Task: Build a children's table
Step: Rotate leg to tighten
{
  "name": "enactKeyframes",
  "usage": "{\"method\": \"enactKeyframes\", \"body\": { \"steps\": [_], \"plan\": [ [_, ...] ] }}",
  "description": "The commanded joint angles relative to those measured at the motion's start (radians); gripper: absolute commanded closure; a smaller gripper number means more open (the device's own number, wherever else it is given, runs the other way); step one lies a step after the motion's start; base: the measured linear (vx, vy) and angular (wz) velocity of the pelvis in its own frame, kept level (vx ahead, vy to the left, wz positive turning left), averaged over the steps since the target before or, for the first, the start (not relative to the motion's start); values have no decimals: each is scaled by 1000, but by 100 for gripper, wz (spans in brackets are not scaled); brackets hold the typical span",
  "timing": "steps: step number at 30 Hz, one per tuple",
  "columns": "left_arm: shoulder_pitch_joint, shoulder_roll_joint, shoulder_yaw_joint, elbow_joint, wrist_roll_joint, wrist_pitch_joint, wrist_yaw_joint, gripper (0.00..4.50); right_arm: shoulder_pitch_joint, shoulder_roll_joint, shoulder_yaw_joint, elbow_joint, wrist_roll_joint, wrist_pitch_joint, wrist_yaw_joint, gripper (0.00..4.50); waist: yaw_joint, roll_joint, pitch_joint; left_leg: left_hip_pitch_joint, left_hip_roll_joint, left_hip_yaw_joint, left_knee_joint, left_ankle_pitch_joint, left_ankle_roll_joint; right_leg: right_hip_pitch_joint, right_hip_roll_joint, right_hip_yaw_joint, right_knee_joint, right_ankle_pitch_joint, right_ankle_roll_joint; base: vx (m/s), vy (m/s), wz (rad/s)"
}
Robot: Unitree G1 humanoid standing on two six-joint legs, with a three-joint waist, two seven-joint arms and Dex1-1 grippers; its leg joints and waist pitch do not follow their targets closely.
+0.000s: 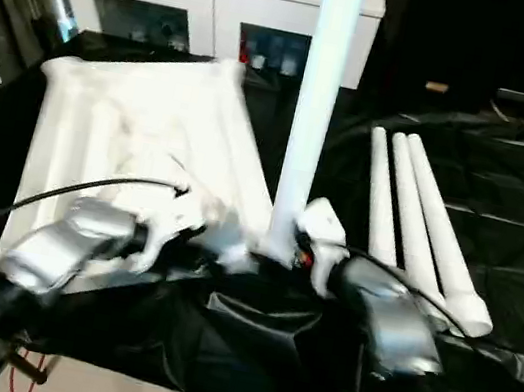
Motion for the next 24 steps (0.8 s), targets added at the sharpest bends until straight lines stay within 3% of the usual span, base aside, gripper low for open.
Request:
{"method": "enactKeyframes", "body": {
  "steps": [1, 4, 5, 7, 10, 14, 15, 17, 19, 20, 24],
  "plan": [
    [-9, -6, -50, -42, -42, -25, -82, 450, 13, -4, 77, -52, 34, 9, 105, 105, 2, -13, -64, 17, 47, -10, -67, -183, 116, 50, -47, 34, -52, -73, -276, 0, 0, 0],
    [-12, 9, -53, -36, -45, -28, -101, 450, 29, -24, 86, -90, 65, 43, 150, 123, 4, -13, -58, 21, 49, -10, -72, -237, 92, 47, -49, 37, -61, -166, -265, 0, 0, 0],
    [-14, 11, -52, -33, -43, -29, -102, 450, 34, -23, 90, -102, 75, 54, 158, 135, 4, -23, -57, 21, 49, -9, -75, -255, 81, 47, -50, 37, -65, -203, -255, 0, 0, 0],
    [-15, 13, -52, -32, -42, -31, -105, 450, 38, -23, 93, -111, 82, 61, 166, 147, 5, -18, -54, 24, 49, -11, -77, -278, 65, 43, -53, 39, -69, -258, -241, 0, 0, 0],
    [-9, 17, -46, -35, -42, -33, -108, 450, 49, -16, 107, -119, 76, 66, 172, 169, 6, -24, -55, 23, 49, -12, -78, -275, 53, 43, -53, 40, -70, -279, -224, 0, 0, 0],
    [-7, 9, -36, -32, -36, -29, -87, 450, 52, 8, 107, -113, 60, 68, 138, 176, 4, -19, -57, 22, 48, -12, -78, -262, 52, 42, -51, 40, -69, -261, -223, 0, 0, 0],
    [-6, -2, -28, -28, -34, -21, -64, 450, 48, 27, 101, -96, 44, 68, 90, 176, 4, -14, -57, 22, 48, -13, -78, -261, 50, 42, -51, 40, -67, -255, -225, 0, 0, 0],
    [-15, -45, -7, -7, -16, 11, 29, 450, 26, 86, 72, -28, -1, 72, -58, 176, -4, -16, -54, 20, 45, -13, -80, -273, 38, 41, -50, 39, -68, -264, -225, 0, 0, 0],
    [-25, -90, 11, 6, -3, 52, 114, 450, -1, 146, 34, 48, -29, 79, -209, 177, -15, -16, -51, 22, 43, -15, -83, -306, 12, 39, -53, 37, -73, -328, -217, 0, 0, 0],
    [-27, -106, 16, 7, -2, 68, 139, 450, -13, 168, 17, 77, -35, 82, -264, 177, -22, -18, -52, 19, 39, -20, -84, -323, 2, 45, -54, 33, -78, -382, -195, 0, 0, 0],
    [-46, -180, 37, 15, 17, 126, 259, 450, -53, 237, -30, 165, -44, 107, -420, 177, -32, -21, -51, 29, 38, -16, -81, -359, 3, 33, -51, 37, -88, -411, -179, 0, 0, 0]
  ]
}}
